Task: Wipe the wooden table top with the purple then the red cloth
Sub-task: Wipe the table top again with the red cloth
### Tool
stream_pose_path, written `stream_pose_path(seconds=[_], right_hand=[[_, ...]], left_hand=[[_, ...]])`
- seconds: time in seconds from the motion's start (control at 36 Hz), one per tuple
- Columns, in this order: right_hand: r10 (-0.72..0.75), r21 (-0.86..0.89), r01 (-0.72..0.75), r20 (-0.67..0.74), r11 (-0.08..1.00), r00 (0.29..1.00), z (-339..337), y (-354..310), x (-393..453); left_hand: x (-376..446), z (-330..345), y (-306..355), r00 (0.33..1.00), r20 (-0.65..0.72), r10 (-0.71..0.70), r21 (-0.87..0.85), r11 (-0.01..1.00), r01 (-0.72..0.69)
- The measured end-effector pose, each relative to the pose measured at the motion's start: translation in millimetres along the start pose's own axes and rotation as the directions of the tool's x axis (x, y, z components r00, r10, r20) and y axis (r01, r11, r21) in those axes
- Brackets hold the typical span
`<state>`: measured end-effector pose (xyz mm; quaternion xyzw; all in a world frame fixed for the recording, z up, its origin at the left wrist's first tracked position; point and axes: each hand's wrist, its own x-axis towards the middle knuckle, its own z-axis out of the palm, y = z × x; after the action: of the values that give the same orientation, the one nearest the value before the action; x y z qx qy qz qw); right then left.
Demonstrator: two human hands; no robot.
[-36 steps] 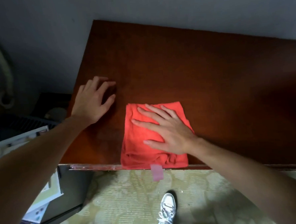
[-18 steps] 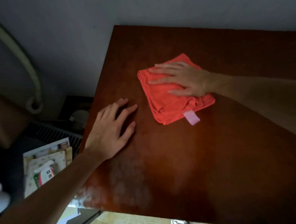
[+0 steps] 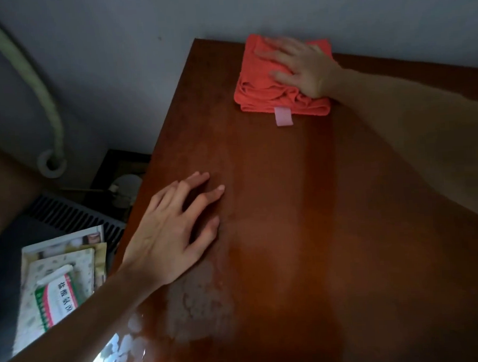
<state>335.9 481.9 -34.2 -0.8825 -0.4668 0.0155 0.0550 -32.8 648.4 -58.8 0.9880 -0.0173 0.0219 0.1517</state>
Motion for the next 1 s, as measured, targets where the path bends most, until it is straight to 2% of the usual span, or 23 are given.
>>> stream_pose_path(seconds=[0.06,0.17,0.25,0.33,0.42,0.47,0.53,0.75,0.86,1.0], right_hand=[[0.121,0.036,-0.12,-0.036,0.992,0.992,5,-9,-6],[0.354,0.089,-0.347,-0.068,0.934,0.933,11,-41,-25],[0.415,0.102,-0.406,-0.084,0.908,0.906,16,-72,-49],[0.429,0.084,-0.422,-0.091,0.903,0.899,24,-109,-78],[0.431,0.065,-0.426,-0.099,0.902,0.897,33,-154,-108],[0.42,0.068,-0.415,-0.087,0.907,0.903,37,-188,-130],[0.391,0.072,-0.386,-0.077,0.92,0.917,41,-222,-153],[0.177,0.027,-0.175,-0.131,0.984,0.975,61,-345,-241],[0.121,0.022,-0.119,-0.099,0.993,0.988,59,-341,-243],[-0.106,0.053,0.108,-0.039,0.993,0.994,53,-302,-217]], left_hand=[[-1,0,-1,1.0,-0.009,0.005,0.005,1.0,-0.005],[0,1,-2,0.999,-0.029,0.021,-0.013,1.0,-0.021],[-1,1,-3,0.998,-0.065,0.021,-0.049,0.998,-0.025],[-2,-2,-3,0.993,-0.12,-0.005,-0.173,0.985,-0.016],[-5,-5,-5,0.969,-0.242,-0.056,-0.288,0.958,-0.016],[-10,-9,-9,0.946,-0.304,-0.115,-0.313,0.95,0.015],[-18,-12,-18,0.941,-0.305,-0.147,-0.303,0.952,0.051],[-69,-17,-62,0.984,-0.162,-0.08,-0.233,0.972,0.041],[-73,-15,-61,0.985,-0.15,-0.079,-0.285,0.958,0.033],[-54,-20,-60,0.973,-0.195,-0.124,-0.294,0.954,0.063]])
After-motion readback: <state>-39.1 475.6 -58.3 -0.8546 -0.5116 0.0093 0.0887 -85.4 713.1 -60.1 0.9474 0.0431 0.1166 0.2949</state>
